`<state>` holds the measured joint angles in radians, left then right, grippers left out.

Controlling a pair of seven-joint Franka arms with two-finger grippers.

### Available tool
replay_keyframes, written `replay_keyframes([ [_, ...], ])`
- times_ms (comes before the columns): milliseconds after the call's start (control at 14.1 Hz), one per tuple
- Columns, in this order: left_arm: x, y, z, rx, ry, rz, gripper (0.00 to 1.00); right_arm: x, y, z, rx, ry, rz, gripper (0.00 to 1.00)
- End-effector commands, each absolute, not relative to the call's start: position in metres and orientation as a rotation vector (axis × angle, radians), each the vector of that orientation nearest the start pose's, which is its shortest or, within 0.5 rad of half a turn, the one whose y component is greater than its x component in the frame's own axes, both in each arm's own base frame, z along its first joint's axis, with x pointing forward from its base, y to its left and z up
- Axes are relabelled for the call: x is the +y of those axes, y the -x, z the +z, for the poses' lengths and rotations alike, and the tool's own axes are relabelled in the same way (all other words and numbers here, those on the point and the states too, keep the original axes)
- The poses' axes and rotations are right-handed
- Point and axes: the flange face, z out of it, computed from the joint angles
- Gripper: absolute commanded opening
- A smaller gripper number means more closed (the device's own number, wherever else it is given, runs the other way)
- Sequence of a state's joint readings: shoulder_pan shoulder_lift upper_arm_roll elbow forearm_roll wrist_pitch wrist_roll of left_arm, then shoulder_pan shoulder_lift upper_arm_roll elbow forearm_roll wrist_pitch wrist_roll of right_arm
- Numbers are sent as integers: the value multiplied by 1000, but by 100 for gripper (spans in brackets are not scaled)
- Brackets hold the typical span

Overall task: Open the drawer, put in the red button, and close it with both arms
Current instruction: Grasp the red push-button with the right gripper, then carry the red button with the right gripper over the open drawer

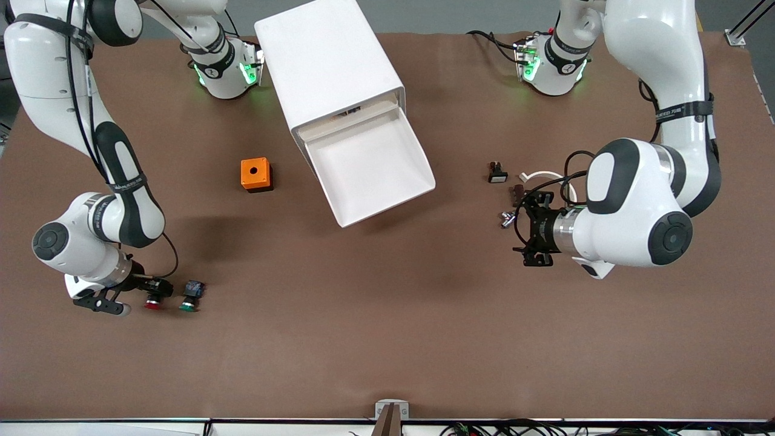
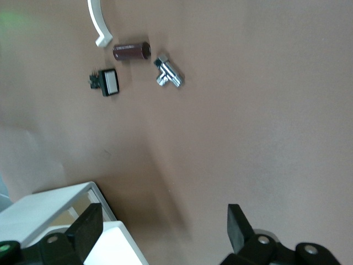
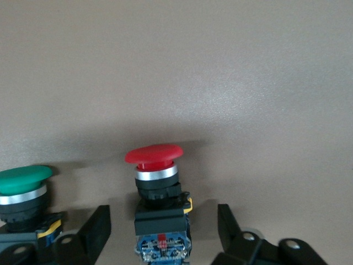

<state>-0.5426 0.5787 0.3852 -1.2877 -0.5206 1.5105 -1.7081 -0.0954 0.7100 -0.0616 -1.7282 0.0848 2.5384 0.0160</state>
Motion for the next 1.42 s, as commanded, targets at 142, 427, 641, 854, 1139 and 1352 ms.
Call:
replay_keyframes([
  [142,-202,-640,436,2092,-2368,-620,99,-100,-669,184,362,3104,-173,19],
  [427,-185,-641,463,1916,-2437,-588,99,-103,-672,191,375,3100,-183,0],
  [641,-170,-642,473,1775,-2503,-565,99,-101,-675,217,368,3092,-93,0],
  [854,-164,-641,478,1687,-2610,-497,99,-96,-671,267,408,3070,22,0],
  [1139,-154,-637,491,1445,-2757,-438,99,-60,-651,347,577,3023,181,0],
  [1352,-135,-635,507,1316,-2786,-412,99,-18,-630,410,718,2876,280,0],
])
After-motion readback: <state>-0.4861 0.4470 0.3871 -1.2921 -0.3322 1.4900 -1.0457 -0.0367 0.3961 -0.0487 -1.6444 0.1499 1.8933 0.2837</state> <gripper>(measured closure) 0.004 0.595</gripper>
